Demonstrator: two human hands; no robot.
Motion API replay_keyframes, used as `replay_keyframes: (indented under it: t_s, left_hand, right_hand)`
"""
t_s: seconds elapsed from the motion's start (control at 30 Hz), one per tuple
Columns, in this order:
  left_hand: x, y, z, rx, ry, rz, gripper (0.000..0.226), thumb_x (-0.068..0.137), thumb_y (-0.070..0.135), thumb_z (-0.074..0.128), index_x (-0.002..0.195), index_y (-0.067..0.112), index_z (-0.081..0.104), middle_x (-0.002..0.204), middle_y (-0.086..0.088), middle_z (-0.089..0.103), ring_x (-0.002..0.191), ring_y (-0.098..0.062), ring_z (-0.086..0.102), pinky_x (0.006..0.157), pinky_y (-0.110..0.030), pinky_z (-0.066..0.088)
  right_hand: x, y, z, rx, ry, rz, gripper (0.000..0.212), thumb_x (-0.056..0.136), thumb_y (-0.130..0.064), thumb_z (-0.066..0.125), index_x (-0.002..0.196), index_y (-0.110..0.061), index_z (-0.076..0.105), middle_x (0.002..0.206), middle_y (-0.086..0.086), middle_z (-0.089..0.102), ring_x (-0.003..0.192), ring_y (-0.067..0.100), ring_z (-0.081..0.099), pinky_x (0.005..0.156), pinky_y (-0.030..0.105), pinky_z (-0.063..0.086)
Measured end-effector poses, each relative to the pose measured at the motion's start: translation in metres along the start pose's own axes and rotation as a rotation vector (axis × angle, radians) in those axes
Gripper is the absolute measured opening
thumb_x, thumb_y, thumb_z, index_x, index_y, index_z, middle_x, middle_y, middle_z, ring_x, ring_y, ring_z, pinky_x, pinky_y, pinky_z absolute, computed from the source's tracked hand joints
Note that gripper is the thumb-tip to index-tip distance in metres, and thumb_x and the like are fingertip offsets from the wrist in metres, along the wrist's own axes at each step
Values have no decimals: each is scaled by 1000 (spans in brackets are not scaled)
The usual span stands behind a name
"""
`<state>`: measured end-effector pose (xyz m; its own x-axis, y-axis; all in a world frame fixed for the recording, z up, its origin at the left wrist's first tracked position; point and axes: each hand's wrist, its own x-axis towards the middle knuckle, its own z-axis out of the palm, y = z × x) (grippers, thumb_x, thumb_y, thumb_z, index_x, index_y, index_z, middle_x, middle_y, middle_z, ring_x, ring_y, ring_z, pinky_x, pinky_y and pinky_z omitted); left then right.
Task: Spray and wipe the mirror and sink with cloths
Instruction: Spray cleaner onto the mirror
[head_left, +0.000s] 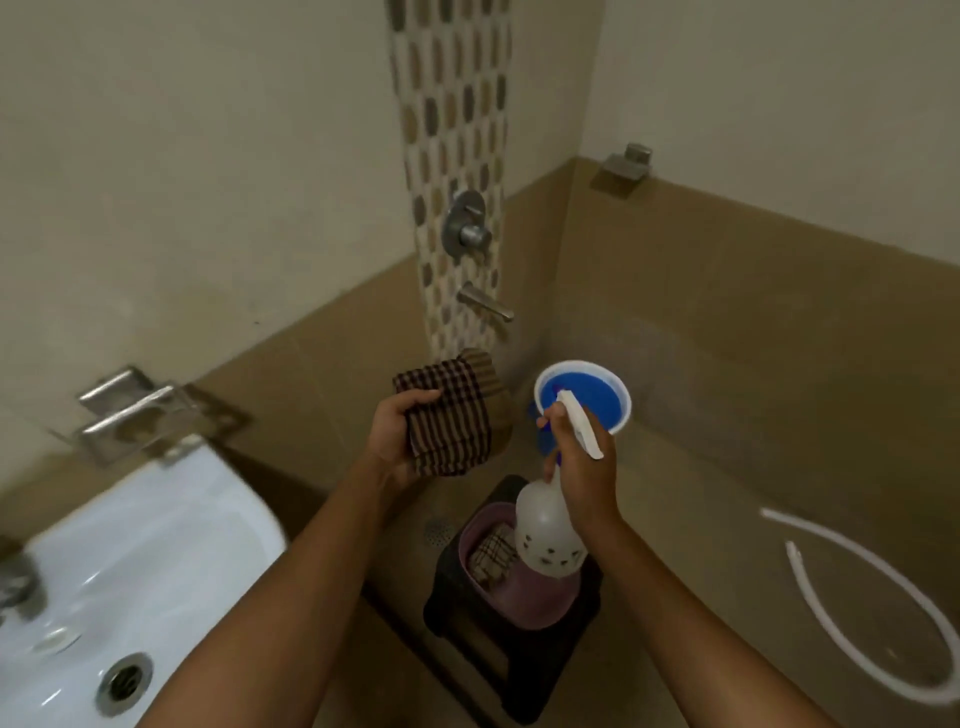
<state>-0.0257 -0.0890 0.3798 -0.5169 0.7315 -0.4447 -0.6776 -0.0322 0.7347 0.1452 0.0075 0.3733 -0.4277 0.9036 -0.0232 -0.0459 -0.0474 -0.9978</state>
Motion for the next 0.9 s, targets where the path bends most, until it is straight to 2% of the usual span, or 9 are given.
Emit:
replay_keyframes:
  t_s: [0.13,0.23,0.33,0.47,0.53,0.63,0.67,0.77,0.9]
  left_hand:
    - [-37,40,-23,-6,120,98,38,90,21,47,121,7,63,108,-15,73,101,-37,65,87,-48,51]
    - [-67,71,-41,-61,146,197,34,92,23,47,115,7,66,109,-15,72,99,-35,66,87,-45,51]
    - [-104,106,-64,-104,135,313,30,95,22,46,104,6,69,102,-13,74,87,-29,72,82,-41,51]
    - [-157,142,-99,-127,161,410,39,83,26,54,113,5,67,117,-17,68,102,-34,66,89,-45,50]
    - [-183,159,-115,-135,172,445,45,78,28,56,114,4,67,120,-19,67,104,-36,66,90,-48,50]
    - [-230,184,-136,-125,154,513,37,86,27,49,98,5,77,109,-18,71,91,-33,71,84,-47,52]
    - [-246,193,-142,-117,146,543,37,85,27,49,95,5,77,106,-17,72,89,-32,72,82,-45,54]
    - [-290,216,-155,-82,155,629,40,78,27,53,105,4,71,107,-17,72,92,-32,70,84,-44,53]
    - [-343,246,-169,-60,153,735,42,78,25,55,110,1,68,111,-18,71,96,-32,70,88,-44,51]
  right_hand:
    - [-11,-17,38,-11,-127,-46,29,95,-34,56,102,-8,66,78,24,62,45,19,46,42,30,40]
    - [-25,-33,72,-10,-211,-93,24,94,-39,54,96,-19,68,77,14,68,45,16,49,42,29,42]
    - [-45,-46,111,-12,-297,-149,25,93,-43,54,84,-27,70,75,18,68,45,20,50,45,31,43]
    - [-75,-60,160,-6,-389,-238,36,93,-49,55,88,-17,70,80,7,72,47,16,52,46,31,44]
    - [-93,-69,183,-40,-415,-310,42,90,-57,50,86,-20,69,80,5,71,58,14,60,54,33,51]
    - [-127,-90,216,-66,-463,-418,39,95,-53,47,84,-23,69,80,-5,71,80,9,67,73,26,54]
    - [-139,-98,226,-57,-481,-446,44,94,-56,46,82,-20,68,79,-3,70,78,10,67,70,25,53]
    - [-175,-123,252,-2,-530,-540,67,86,-69,41,80,-5,63,76,15,64,71,27,60,61,36,48]
    - [-220,-157,285,81,-567,-614,66,87,-66,42,83,-3,60,80,21,61,75,36,57,60,41,48]
